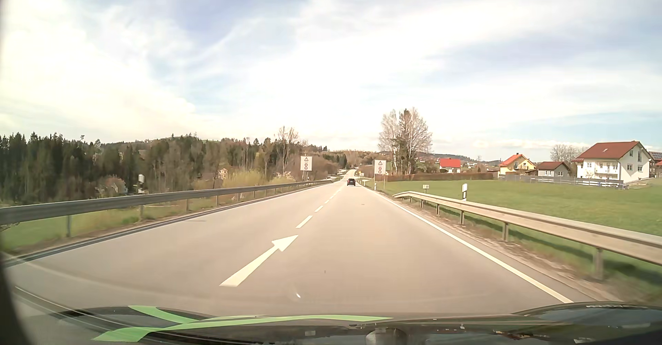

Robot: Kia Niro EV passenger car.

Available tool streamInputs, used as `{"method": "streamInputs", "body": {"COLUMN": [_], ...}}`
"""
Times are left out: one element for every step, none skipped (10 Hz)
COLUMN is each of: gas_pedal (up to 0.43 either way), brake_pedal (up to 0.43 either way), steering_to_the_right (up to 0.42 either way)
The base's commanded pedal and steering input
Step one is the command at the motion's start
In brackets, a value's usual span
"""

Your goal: Follow the waypoints while adhering to traffic rules and regulations

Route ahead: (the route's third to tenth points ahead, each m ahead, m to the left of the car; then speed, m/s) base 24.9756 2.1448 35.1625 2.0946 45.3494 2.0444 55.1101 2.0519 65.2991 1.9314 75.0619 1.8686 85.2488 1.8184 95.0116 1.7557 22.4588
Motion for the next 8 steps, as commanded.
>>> {"method": "streamInputs", "body": {"gas_pedal": [0.0,0.0,0.0,0.0,0.0,0.0,0.0,0.0], "brake_pedal": [0.0,0.0,0.0,0.0,0.0,0.0,0.0,0.0], "steering_to_the_right": [-0.002,-0.002,-0.002,-0.002,-0.002,-0.001,-0.001,0.0]}}
